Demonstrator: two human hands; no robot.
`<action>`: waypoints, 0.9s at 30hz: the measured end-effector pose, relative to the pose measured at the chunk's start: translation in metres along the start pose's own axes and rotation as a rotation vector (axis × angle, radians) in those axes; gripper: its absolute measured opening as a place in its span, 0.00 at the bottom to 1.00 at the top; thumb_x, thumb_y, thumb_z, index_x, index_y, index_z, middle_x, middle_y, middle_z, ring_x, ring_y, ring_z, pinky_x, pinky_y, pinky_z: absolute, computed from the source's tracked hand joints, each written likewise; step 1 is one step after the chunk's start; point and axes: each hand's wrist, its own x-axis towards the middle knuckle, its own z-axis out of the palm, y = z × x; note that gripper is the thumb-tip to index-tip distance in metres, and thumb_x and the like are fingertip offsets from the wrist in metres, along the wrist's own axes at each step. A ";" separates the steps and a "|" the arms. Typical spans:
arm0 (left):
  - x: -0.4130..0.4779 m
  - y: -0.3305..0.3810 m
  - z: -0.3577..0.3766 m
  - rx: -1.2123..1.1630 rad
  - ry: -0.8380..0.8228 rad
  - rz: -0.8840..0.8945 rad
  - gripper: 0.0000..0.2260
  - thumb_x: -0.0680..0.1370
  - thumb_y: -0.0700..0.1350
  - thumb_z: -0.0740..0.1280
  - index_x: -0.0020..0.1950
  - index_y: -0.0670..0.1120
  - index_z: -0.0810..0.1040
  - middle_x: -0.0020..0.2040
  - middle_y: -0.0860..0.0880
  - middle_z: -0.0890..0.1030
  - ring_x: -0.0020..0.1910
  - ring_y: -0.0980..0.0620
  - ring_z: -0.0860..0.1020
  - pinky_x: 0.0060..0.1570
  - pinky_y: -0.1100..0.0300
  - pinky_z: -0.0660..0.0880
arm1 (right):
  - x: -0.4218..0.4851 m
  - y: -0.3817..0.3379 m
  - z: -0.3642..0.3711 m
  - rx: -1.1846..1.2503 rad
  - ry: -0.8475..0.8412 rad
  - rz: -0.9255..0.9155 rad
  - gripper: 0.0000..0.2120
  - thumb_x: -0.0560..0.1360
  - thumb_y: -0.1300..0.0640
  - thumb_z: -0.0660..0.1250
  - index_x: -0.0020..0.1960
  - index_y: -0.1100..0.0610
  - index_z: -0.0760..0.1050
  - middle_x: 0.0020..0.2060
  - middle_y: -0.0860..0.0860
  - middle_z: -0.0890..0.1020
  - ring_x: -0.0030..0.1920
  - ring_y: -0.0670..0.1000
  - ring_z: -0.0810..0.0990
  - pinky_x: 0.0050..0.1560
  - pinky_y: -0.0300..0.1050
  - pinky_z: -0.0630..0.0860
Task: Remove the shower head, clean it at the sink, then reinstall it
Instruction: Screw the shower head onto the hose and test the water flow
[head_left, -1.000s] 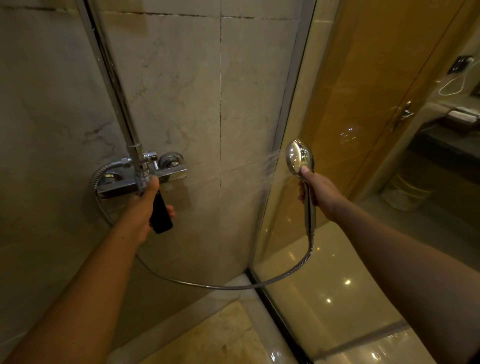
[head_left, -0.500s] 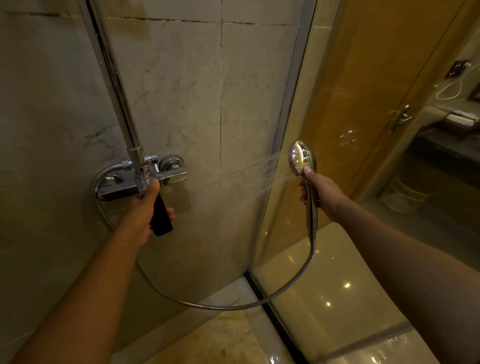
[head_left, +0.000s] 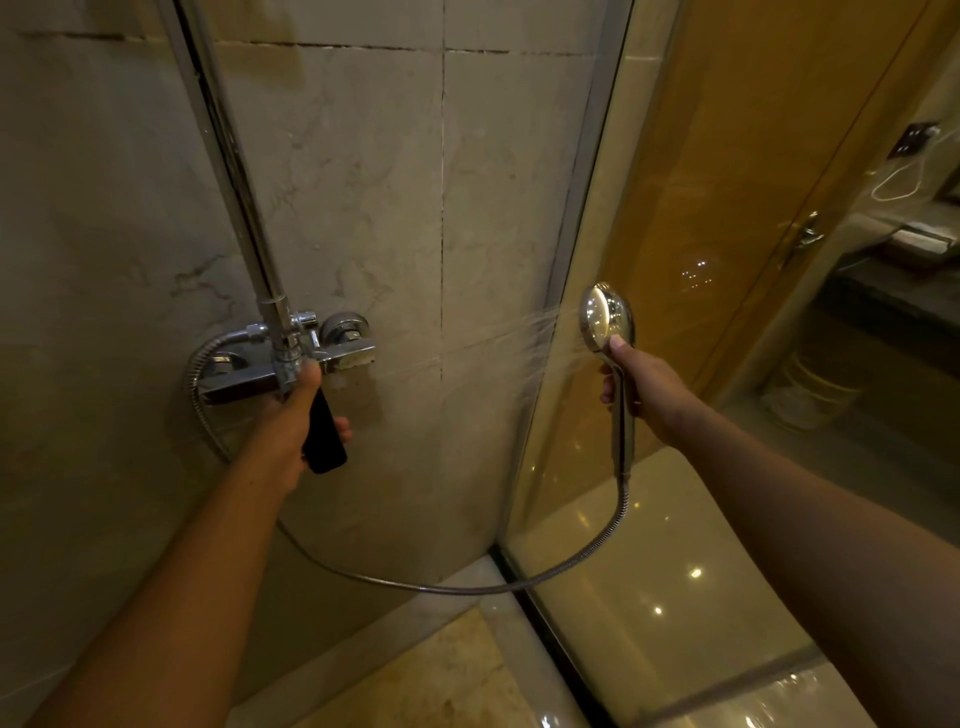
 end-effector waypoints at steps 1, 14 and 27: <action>0.001 0.000 0.000 -0.006 0.003 -0.003 0.33 0.76 0.65 0.64 0.72 0.45 0.65 0.54 0.35 0.81 0.54 0.35 0.81 0.62 0.38 0.74 | 0.000 0.000 0.000 0.000 -0.001 -0.004 0.27 0.76 0.32 0.60 0.55 0.55 0.79 0.40 0.53 0.83 0.45 0.56 0.82 0.51 0.54 0.75; 0.005 -0.006 0.000 -0.129 0.035 0.012 0.32 0.75 0.61 0.68 0.71 0.45 0.64 0.55 0.40 0.79 0.46 0.44 0.81 0.47 0.49 0.79 | -0.001 -0.002 0.000 -0.011 -0.017 -0.005 0.31 0.74 0.30 0.61 0.54 0.57 0.79 0.39 0.52 0.83 0.44 0.56 0.82 0.48 0.51 0.77; 0.014 -0.018 -0.002 -0.167 0.026 0.123 0.30 0.70 0.58 0.71 0.68 0.48 0.69 0.54 0.48 0.78 0.49 0.48 0.79 0.58 0.45 0.76 | -0.002 -0.005 0.004 -0.005 -0.065 -0.017 0.31 0.74 0.30 0.61 0.56 0.57 0.79 0.39 0.51 0.83 0.43 0.55 0.82 0.49 0.51 0.78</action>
